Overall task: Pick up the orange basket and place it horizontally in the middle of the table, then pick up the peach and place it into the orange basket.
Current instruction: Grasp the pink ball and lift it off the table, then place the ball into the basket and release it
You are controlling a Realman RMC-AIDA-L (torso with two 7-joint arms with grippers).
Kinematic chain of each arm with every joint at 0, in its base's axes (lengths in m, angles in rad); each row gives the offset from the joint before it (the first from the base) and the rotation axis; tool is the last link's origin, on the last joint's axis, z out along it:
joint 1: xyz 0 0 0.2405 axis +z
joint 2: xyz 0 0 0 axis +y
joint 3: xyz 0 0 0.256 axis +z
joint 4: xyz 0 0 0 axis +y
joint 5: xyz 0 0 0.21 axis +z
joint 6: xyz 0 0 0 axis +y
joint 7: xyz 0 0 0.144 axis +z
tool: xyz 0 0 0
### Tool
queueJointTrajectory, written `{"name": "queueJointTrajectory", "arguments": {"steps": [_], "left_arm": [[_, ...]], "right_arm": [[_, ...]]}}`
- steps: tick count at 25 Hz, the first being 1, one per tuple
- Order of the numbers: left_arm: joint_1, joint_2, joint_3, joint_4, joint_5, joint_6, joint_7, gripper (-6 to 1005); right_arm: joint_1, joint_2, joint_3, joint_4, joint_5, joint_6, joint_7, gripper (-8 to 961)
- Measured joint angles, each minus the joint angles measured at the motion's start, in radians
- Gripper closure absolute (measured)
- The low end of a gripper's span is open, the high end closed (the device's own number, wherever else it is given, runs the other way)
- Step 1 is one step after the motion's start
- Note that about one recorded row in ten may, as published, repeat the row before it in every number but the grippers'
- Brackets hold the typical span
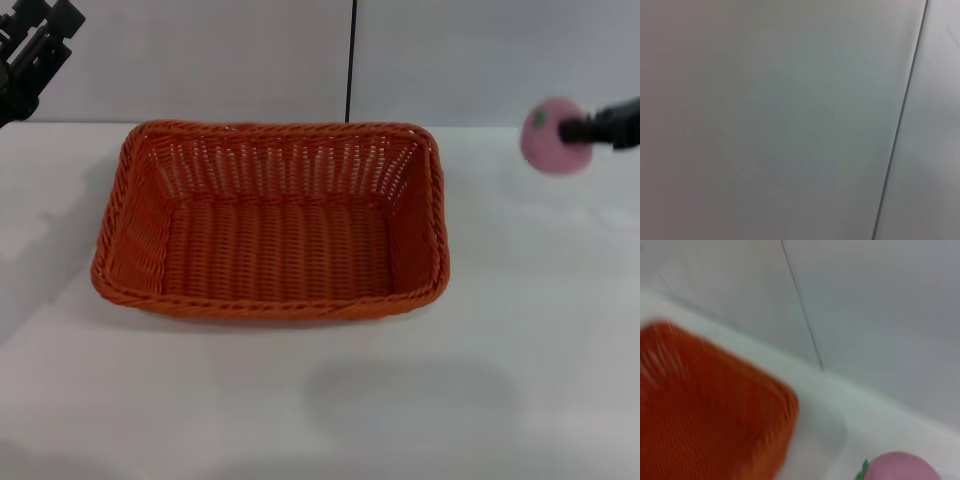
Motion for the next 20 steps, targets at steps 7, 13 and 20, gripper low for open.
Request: {"name": "queueJointTrajectory", "arguments": {"steps": [7,13,20], "left_arm": [[0.004,0.0,0.001,0.0,0.0,0.0,0.0,401],[0.003,0.0,0.001,0.0,0.002,-0.001,0.0,400],[0.006,0.002,0.001,-0.015,0.005,-0.003,0.0,400]], "right_arm": [[-0.038,0.004,-0.019,-0.09,0.355,-0.063,-0.046,906],[0.051,-0.008,-0.116,0.046,0.434,-0.079,-0.093,924],[0.141,-0.013,-0.143,0.194,0.396,-0.071,-0.127,844]]}}
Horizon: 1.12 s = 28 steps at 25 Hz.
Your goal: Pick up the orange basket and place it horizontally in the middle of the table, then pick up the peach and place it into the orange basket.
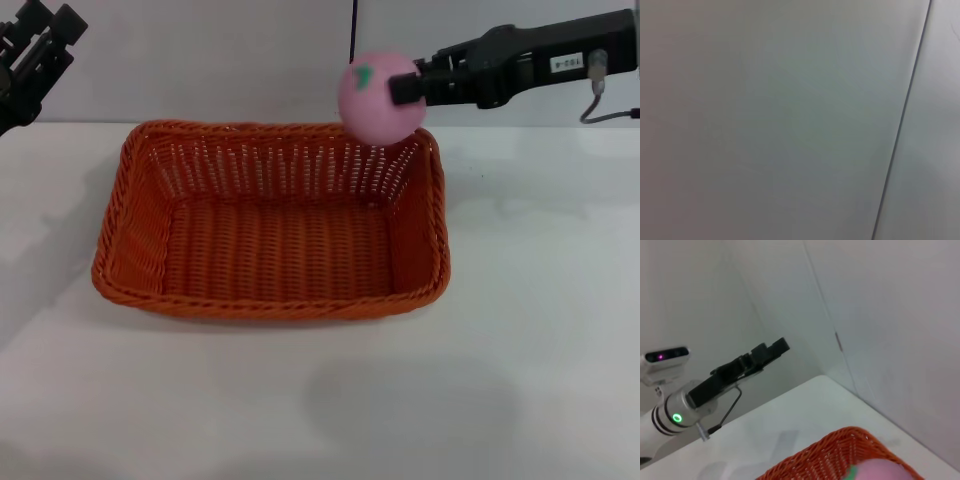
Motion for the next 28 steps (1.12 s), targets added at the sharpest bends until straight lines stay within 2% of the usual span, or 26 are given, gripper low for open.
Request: {"name": "queueJointTrajectory", "arguments": {"steps": [8,11,16,21,22,24,26,28], "left_arm": [[0.002,0.0,0.0,0.0,-0.001,0.0,0.0,400],[-0.003,-0.001,0.0,0.001,0.001,0.0,0.0,400],[-0.004,-0.002,0.001,0.001,0.002,0.001,0.0,400],[-0.003,-0.003,0.001,-0.007,0.003,0.005,0.0,400],[-0.003,-0.003,0.001,-0.007,0.003,0.005,0.0,400],[-0.001,-0.003,0.002,-0.009,0.002,0.006,0.0,400],[0.009,-0.004,0.001,-0.01,-0.002,0.012,0.005,400],[0.016,-0.005,-0.003,-0.014,-0.004,0.016,0.011,400]], "right_arm": [[-0.008,0.0,-0.002,0.005,0.0,-0.004,-0.015,711],[-0.017,0.0,-0.002,0.012,0.0,-0.006,-0.023,480],[-0.043,0.001,0.008,0.007,0.011,-0.01,-0.036,398],[-0.132,0.005,0.057,0.0,0.096,-0.011,-0.1,382],[-0.132,0.005,0.057,0.0,0.096,-0.011,-0.1,382],[-0.247,0.012,0.088,0.008,0.248,-0.014,-0.218,382],[-0.307,0.021,0.099,0.017,0.329,-0.015,-0.293,381],[-0.386,0.04,0.131,0.052,0.447,-0.012,-0.42,381]]}}
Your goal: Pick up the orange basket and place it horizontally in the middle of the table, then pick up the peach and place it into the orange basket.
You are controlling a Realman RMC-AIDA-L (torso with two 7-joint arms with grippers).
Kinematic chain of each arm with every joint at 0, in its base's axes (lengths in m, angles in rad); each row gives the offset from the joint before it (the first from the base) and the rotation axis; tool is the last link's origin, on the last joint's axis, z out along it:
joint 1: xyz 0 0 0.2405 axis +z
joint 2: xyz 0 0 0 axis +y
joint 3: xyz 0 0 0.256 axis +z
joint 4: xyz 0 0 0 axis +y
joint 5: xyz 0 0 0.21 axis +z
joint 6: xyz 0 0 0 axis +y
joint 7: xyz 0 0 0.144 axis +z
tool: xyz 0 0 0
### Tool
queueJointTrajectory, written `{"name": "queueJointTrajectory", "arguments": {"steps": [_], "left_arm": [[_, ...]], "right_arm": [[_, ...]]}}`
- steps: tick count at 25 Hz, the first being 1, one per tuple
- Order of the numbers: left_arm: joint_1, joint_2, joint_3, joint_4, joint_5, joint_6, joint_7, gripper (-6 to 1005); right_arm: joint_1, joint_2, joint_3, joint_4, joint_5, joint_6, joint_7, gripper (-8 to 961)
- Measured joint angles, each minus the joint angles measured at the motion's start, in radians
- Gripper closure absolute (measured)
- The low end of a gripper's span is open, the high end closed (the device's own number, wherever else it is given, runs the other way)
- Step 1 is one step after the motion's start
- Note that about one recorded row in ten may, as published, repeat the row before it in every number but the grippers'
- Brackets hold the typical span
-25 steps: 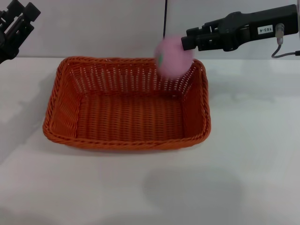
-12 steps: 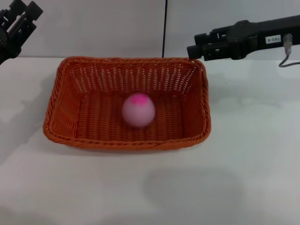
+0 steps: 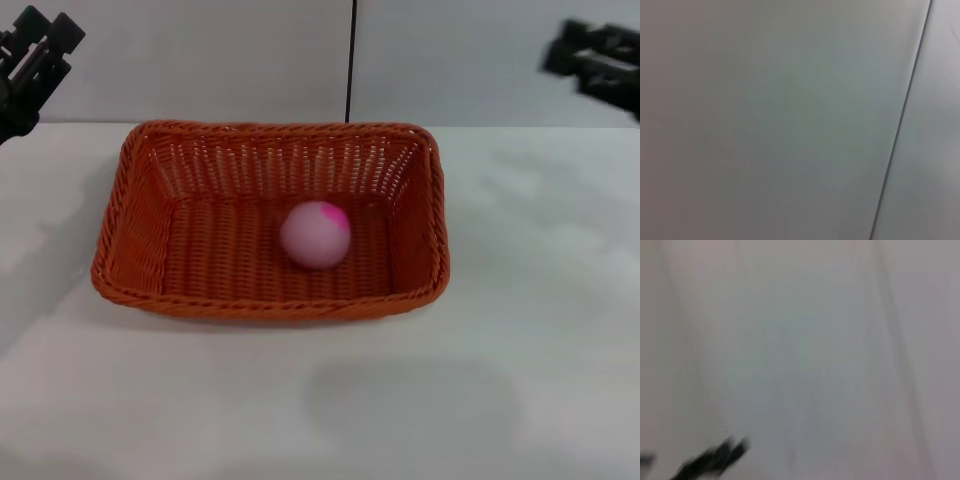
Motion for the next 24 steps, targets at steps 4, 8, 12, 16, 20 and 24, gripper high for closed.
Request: {"name": "queueJointTrajectory", "arguments": {"steps": [4,8,12,16,20,24], "left_arm": [[0.005,0.0,-0.004,-0.013,-0.001,0.009,0.019,400],[0.014,-0.003,-0.018,-0.076,-0.039,0.027,0.131,400],[0.015,-0.005,-0.018,-0.169,-0.125,0.041,0.273,400],[0.015,-0.008,-0.02,-0.285,-0.213,0.071,0.475,400],[0.017,-0.01,-0.054,-0.369,-0.228,0.097,0.629,400],[0.02,-0.01,-0.095,-0.406,-0.229,0.101,0.669,400]], "right_arm": [[-0.086,0.017,0.133,0.185,0.203,0.002,-0.241,382],[-0.114,0.012,0.346,0.417,0.38,-0.003,-0.448,382],[-0.118,0.017,0.428,0.454,0.389,0.0,-0.549,382],[-0.102,0.02,0.5,0.534,0.401,-0.017,-0.728,382],[-0.091,0.021,0.512,0.601,0.405,-0.038,-0.878,382],[-0.085,0.022,0.511,0.646,0.406,-0.04,-0.944,382]]}}
